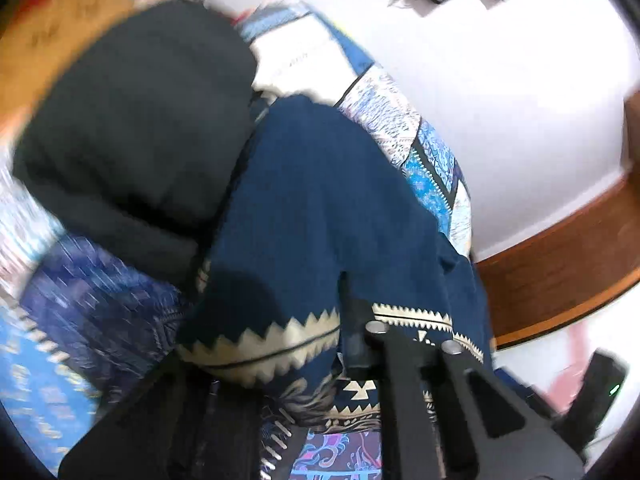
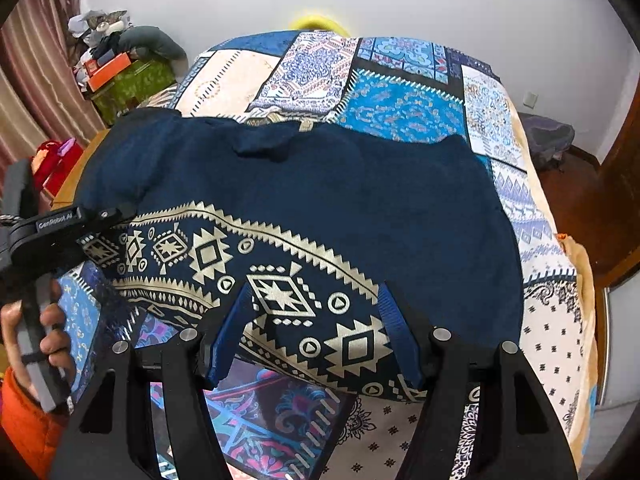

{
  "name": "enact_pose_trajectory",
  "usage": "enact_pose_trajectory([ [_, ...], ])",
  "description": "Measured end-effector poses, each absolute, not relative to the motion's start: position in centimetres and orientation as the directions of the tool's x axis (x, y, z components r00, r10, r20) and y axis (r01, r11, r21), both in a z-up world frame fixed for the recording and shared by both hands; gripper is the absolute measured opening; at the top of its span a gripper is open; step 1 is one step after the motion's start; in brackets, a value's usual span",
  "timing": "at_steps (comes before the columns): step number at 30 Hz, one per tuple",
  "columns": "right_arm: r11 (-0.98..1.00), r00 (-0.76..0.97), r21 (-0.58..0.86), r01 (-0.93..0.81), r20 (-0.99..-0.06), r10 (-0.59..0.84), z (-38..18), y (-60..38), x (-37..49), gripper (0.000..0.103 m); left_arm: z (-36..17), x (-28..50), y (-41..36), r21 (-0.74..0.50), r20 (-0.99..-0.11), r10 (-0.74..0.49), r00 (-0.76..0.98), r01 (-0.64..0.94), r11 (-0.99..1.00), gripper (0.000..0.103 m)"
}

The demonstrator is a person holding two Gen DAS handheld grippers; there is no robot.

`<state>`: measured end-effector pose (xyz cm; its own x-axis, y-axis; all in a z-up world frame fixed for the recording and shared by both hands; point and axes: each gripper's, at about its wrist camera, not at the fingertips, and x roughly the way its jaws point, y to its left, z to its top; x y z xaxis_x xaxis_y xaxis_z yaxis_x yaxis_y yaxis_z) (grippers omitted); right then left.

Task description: Fold large clothes

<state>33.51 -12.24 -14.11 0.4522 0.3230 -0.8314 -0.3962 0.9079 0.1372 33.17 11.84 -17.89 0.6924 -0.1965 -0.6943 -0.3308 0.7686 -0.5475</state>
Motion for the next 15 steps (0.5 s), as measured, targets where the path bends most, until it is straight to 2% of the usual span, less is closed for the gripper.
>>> enact_pose_trajectory([
  [9, 0.892, 0.527, 0.122, -0.436, -0.768, 0.363, -9.6, -10.7, 33.8, 0.062, -6.3, 30.2, 8.9, -0.474, -0.534, -0.112, 0.838, -0.187, 0.86, 0.009],
  [13, 0.857, 0.465, 0.183, -0.482, -0.776, 0.427, -10.4, -8.0, 34.7, 0.062, -3.6, 27.9, 9.7, -0.413, -0.479, -0.047, 0.876, -0.177, 0.893, 0.009],
  [15, 0.83, 0.395, 0.23, -0.508, -0.794, 0.462, -12.1, -6.0, 35.0, 0.062, -2.9, 27.5, 9.7, -0.341, -0.47, -0.003, 0.883, -0.178, 0.923, 0.009],
])
